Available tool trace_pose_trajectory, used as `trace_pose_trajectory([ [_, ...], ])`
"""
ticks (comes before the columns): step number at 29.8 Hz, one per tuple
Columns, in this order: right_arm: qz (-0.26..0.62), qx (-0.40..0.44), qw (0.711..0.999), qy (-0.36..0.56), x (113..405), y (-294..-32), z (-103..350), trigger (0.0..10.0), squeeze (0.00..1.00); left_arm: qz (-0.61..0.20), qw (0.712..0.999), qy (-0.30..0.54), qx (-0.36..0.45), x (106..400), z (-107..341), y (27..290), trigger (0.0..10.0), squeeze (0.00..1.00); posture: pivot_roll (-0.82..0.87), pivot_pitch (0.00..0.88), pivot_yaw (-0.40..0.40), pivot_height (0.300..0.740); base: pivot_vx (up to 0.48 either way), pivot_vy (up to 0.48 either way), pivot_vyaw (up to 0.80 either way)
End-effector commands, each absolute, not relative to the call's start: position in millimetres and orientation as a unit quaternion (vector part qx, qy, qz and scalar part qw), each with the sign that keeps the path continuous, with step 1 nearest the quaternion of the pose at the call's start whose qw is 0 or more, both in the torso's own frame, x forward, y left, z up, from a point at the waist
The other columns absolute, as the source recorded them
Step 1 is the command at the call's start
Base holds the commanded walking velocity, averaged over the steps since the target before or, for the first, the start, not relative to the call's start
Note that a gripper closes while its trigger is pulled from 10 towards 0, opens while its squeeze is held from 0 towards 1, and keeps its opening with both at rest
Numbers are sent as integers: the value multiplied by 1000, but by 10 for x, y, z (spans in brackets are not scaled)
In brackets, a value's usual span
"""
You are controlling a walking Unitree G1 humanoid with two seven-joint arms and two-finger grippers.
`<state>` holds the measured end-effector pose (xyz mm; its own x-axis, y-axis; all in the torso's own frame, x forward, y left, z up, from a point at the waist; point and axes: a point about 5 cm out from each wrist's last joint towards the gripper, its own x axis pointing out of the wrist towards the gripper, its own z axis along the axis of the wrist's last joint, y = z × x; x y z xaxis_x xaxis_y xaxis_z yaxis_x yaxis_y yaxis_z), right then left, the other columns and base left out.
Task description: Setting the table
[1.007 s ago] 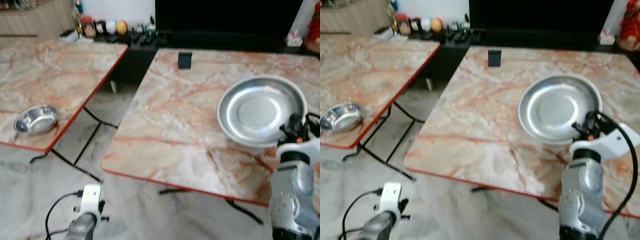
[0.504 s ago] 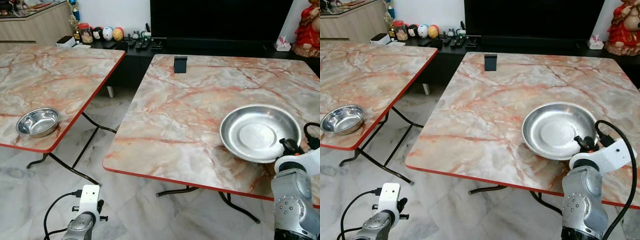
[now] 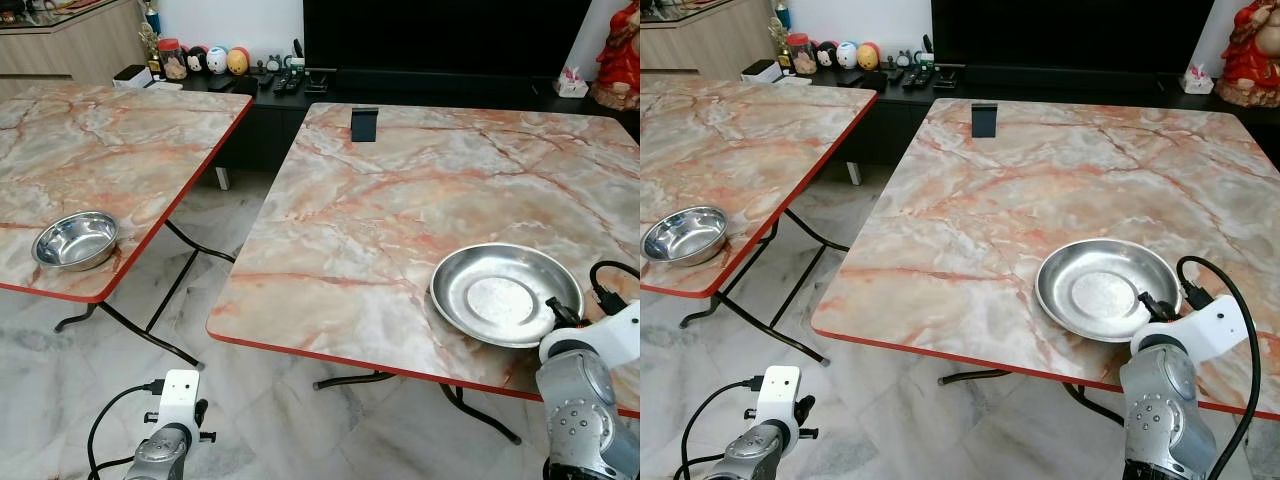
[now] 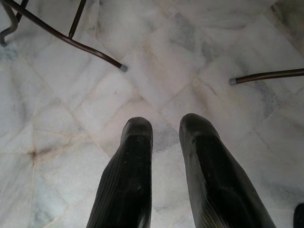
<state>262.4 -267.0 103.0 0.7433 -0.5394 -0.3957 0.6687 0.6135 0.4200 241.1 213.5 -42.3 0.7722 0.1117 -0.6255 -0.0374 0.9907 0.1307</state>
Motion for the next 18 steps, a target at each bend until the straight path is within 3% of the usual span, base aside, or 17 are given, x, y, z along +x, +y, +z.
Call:
trace_pose_trajectory([
  [1,-362,263,885,130,2549,-2725,983,10000,0,39,937,342,55,2400,-433,2144,10000,0,-31,0,29,740,0,0,0],
  [18,-385,212,877,196,2428,-2763,778,10000,0,39,937,343,55,2399,-436,2143,10000,0,-32,0,31,740,0,0,0],
])
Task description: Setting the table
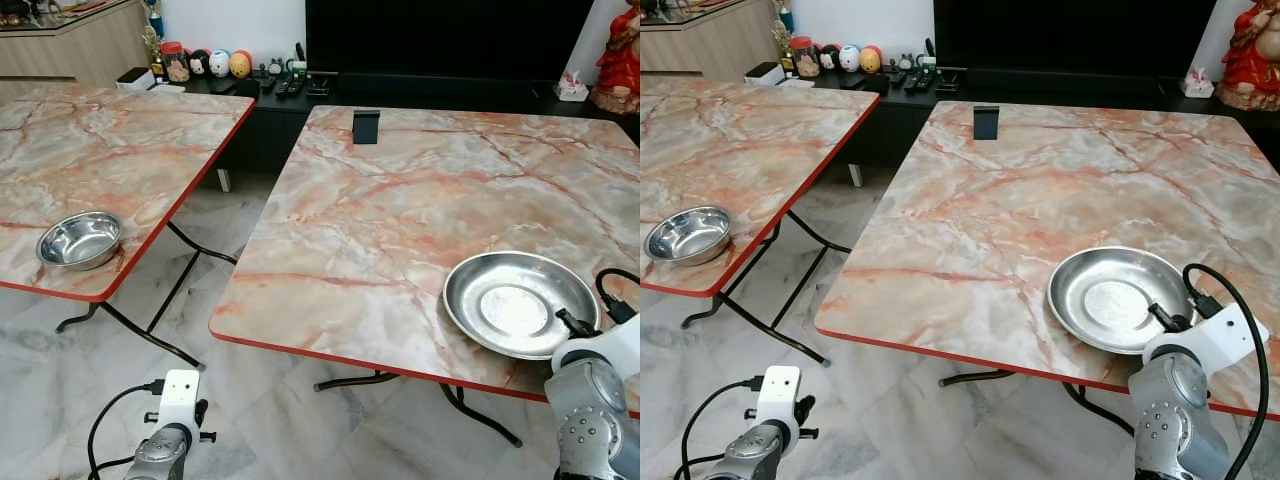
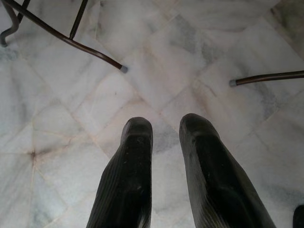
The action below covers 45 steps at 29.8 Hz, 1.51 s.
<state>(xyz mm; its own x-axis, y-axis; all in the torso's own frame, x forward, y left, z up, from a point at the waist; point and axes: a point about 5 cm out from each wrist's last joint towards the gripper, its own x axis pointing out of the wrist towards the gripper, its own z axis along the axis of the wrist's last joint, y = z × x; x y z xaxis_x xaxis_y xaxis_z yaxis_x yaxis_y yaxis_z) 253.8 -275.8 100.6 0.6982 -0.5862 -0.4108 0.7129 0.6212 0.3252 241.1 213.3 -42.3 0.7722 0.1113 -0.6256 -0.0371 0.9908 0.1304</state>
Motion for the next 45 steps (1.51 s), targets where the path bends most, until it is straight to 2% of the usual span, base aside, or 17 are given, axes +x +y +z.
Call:
trace_pose_trajectory([
  [1,-383,210,877,201,2422,-2751,751,10000,0,39,937,343,55,2398,-436,2144,10000,0,-32,0,31,740,0,0,0],
  [9,-379,208,874,221,2395,-2718,656,10000,0,39,937,343,54,2390,-440,2147,10000,0,-24,0,28,740,0,0,0],
  [11,-378,208,874,222,2394,-2712,648,10000,216,40,937,343,54,2390,-440,2148,10000,0,-22,0,27,740,0,0,0],
  [12,-378,208,874,223,2393,-2711,647,10000,216,39,937,343,54,2390,-440,2149,10000,0,-22,0,27,740,0,0,0],
  [13,-378,209,874,222,2393,-2709,645,10000,400,39,937,343,54,2390,-440,2150,10000,0,-22,0,27,740,0,0,0],
  [14,-378,210,874,222,2393,-2709,644,10000,898,39,937,343,54,2389,-440,2150,10000,0,-22,0,27,740,0,0,0],
  [15,-379,211,873,223,2393,-2709,636,10000,1000,39,937,344,54,2388,-441,2151,10000,0,-22,0,27,740,0,0,0],
  [17,-378,206,873,228,2392,-2713,620,10000,984,39,937,344,54,2387,-441,2151,10000,0,-22,0,27,740,0,0,0],
  [18,-379,206,873,229,2390,-2714,617,10000,247,39,937,344,54,2387,-441,2151,10000,0,-22,0,27,740,0,0,0],
  [19,-379,206,873,229,2389,-2715,614,10000,247,39,937,344,54,2388,-441,2151,10000,0,-22,0,27,740,0,0,0],
  [20,-380,205,872,230,2387,-2716,612,10000,0,39,937,344,55,2388,-441,2151,10000,0,-22,0,29,740,0,0,0],
  [36,-376,193,886,192,2460,-2732,727,10000,0,39,936,344,57,2385,-442,2155,10000,0,-23,0,31,740,0,0,0],
  [37,-377,194,885,191,2462,-2730,730,10000,612,39,936,344,57,2385,-441,2155,10000,0,-23,0,31,740,0,0,0],
  [38,-377,195,885,190,2464,-2729,732,10000,612,39,936,344,57,2386,-441,2156,10000,0,-23,0,31,740,0,0,0],
  [39,-376,196,886,189,2465,-2728,731,10000,910,38,936,344,57,2385,-442,2154,10000,0,-23,0,31,740,0,0,0],
  [40,-373,197,886,190,2467,-2726,729,10000,1000,38,936,344,57,2384,-443,2154,10000,0,-23,0,31,740,0,0,0],
  [45,-366,190,890,195,2474,-2710,726,10000,973,39,936,345,57,2383,-443,2158,10000,0,-23,0,30,740,0,0,0],
])
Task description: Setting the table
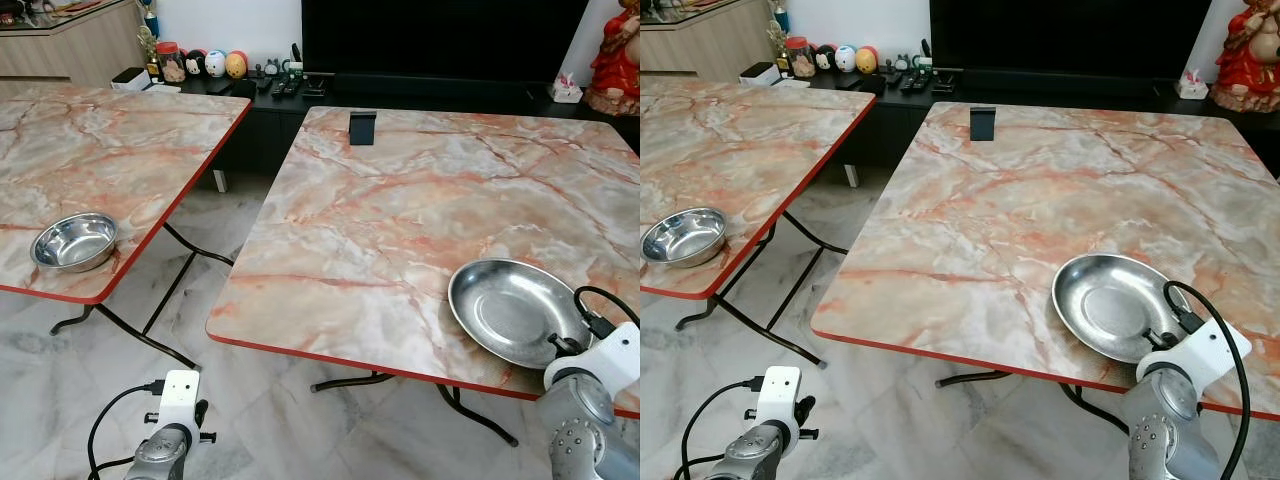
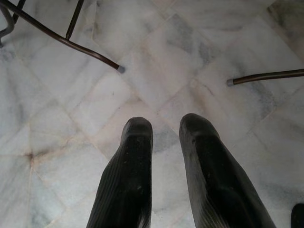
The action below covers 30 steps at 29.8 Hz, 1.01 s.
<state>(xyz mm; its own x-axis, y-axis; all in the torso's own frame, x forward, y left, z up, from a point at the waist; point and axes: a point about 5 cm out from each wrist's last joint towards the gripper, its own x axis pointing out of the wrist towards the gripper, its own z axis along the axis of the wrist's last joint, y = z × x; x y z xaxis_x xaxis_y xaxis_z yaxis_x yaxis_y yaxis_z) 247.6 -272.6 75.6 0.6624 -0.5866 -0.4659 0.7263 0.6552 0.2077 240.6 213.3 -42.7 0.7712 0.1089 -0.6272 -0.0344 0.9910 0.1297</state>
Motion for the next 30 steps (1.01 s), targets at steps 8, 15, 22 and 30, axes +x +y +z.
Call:
trace_pose_trajectory([
  [8,-355,149,906,179,2513,-2719,794,10000,0,39,936,344,56,2384,-442,2159,10000,0,-21,0,29,740,0,0,0],
  [15,-351,148,914,139,2562,-2717,910,10000,0,39,936,344,54,2381,-444,2156,10000,0,-22,0,29,740,0,0,0],
  [22,-353,139,917,125,2565,-2734,967,10000,0,38,937,344,50,2383,-445,2147,10000,0,-24,0,31,740,0,0,0],
  [30,-366,133,912,128,2539,-2746,969,10000,0,36,937,344,47,2388,-443,2139,10000,0,-24,0,31,740,0,0,0],
])
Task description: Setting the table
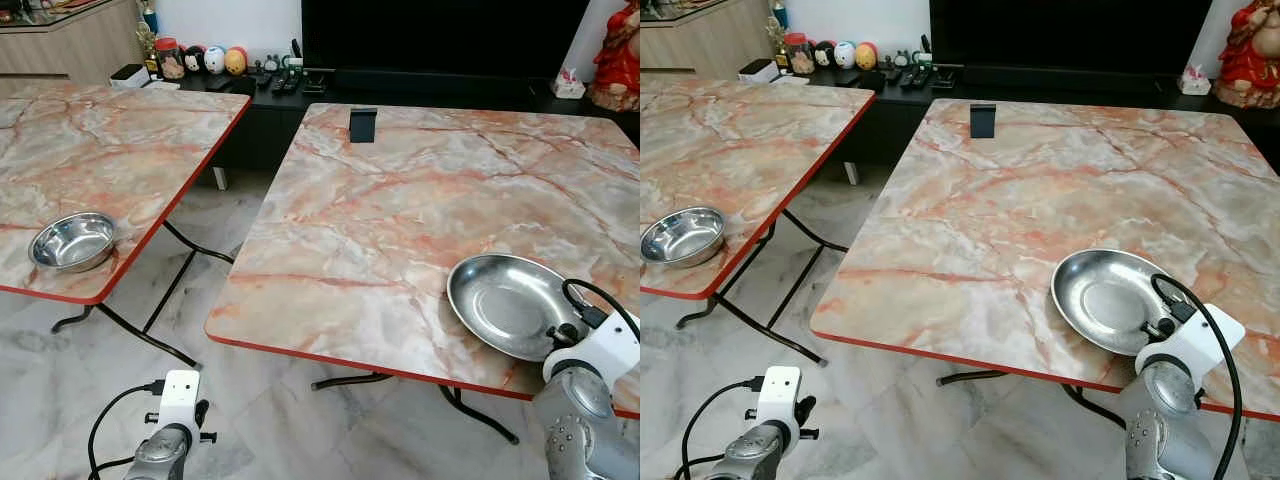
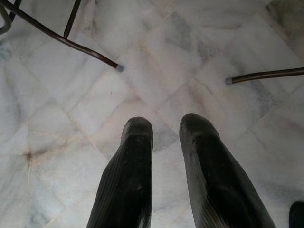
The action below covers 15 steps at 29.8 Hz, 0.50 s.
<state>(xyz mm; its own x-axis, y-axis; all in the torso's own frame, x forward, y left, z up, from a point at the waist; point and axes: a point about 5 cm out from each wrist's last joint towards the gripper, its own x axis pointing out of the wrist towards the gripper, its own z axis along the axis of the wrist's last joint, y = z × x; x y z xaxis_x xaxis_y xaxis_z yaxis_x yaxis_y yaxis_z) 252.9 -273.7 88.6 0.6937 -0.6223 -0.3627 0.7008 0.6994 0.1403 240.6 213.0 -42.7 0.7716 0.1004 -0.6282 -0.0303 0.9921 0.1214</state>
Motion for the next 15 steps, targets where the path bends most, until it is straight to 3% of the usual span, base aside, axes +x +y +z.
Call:
trace_pose_trajectory([
  [1,-374,132,910,121,2529,-2763,991,10000,0,37,937,344,47,2389,-443,2139,10000,0,-24,0,31,740,0,0,0],
  [13,-405,97,906,75,2469,-2805,1155,10000,0,36,938,342,45,2394,-439,2135,10000,0,-30,0,34,740,0,0,0],
  [15,-340,67,938,29,2552,-2698,1235,10000,0,34,939,340,44,2399,-436,2125,10000,0,-33,0,35,740,0,0,0],
])
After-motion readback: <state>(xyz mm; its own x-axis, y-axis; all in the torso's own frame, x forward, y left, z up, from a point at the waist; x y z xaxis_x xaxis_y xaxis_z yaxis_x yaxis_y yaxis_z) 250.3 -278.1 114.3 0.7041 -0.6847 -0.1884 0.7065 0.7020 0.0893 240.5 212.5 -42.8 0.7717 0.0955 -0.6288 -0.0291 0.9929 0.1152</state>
